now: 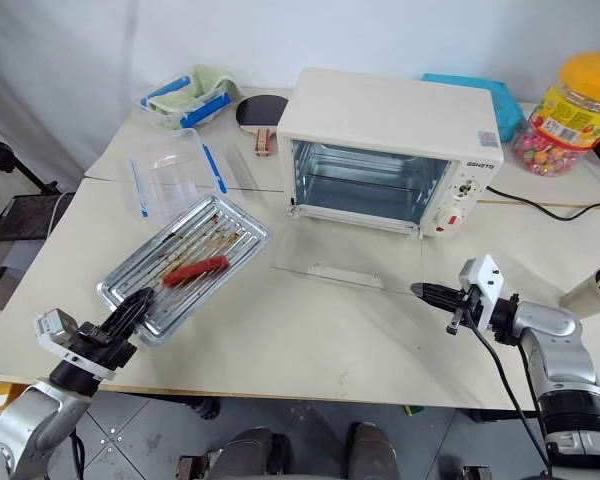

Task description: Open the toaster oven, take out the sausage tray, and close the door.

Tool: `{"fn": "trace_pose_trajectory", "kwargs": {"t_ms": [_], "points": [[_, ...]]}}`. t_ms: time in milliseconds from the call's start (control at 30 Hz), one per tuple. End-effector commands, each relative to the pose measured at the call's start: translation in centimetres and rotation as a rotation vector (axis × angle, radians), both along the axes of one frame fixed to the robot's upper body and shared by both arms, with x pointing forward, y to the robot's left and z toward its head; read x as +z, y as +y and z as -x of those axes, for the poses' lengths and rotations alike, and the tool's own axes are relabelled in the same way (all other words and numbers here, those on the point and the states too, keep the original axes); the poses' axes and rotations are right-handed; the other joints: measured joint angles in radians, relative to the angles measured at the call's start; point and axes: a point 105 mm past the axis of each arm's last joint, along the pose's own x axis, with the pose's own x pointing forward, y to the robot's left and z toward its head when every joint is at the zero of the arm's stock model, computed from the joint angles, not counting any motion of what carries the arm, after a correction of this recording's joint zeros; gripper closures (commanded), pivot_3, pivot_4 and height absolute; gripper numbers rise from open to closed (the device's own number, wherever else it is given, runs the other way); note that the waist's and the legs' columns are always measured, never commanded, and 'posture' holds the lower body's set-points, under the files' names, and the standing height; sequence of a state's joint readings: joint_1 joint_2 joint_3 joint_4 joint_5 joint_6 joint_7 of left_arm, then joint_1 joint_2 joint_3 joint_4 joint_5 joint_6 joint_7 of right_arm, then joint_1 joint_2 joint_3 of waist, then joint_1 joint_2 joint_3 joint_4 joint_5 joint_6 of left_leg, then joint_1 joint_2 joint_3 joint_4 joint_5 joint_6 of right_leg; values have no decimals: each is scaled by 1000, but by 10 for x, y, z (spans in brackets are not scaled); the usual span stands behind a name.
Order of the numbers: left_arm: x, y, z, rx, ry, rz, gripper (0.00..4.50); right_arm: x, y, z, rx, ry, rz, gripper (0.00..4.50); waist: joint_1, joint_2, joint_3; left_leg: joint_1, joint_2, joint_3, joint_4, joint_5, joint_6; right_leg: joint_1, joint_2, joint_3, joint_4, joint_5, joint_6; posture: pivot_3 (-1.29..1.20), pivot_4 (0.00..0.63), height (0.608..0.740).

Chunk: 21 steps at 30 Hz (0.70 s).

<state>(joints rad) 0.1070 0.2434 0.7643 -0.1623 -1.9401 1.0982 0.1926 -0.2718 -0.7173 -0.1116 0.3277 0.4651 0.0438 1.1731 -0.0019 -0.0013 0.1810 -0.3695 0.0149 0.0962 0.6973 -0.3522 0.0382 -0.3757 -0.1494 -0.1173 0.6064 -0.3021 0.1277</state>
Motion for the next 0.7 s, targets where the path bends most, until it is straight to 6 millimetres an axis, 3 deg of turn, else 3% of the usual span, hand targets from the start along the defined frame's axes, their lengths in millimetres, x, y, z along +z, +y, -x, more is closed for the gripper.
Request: {"fn": "trace_pose_trajectory", "kwargs": {"t_ms": [33,467,567,700], "points": [[12,3,2,1,-51,-3,4500,24,0,-3,-9,-56,-64,4445,0,0,0,0,0,0,0,0,0,0,0,0,0,0,0,0,150,740],[13,7,3,-32,-57,-13,4500,114,-9,-12,-107,-248,-363,4445,1,1,0,-1,1,0,-2,-2,-2,-1,-1,0,-2,0,0,0,150,740],[13,4,0,-63,-59,-11,4500,122,-5,-10,-109,-261,-387,4445,1,1,0,-1,1,0,-3,-3,-1,-1,-1,0,-4,0,0,0,150,740],[12,-8,-5,-173,-47,-29,4500,115,-1,5,-95,-220,-350,4289,8,1,0,-2,0,0,-5,-3,-1,-2,0,-1,-5,0,0,0,150,740]]}}
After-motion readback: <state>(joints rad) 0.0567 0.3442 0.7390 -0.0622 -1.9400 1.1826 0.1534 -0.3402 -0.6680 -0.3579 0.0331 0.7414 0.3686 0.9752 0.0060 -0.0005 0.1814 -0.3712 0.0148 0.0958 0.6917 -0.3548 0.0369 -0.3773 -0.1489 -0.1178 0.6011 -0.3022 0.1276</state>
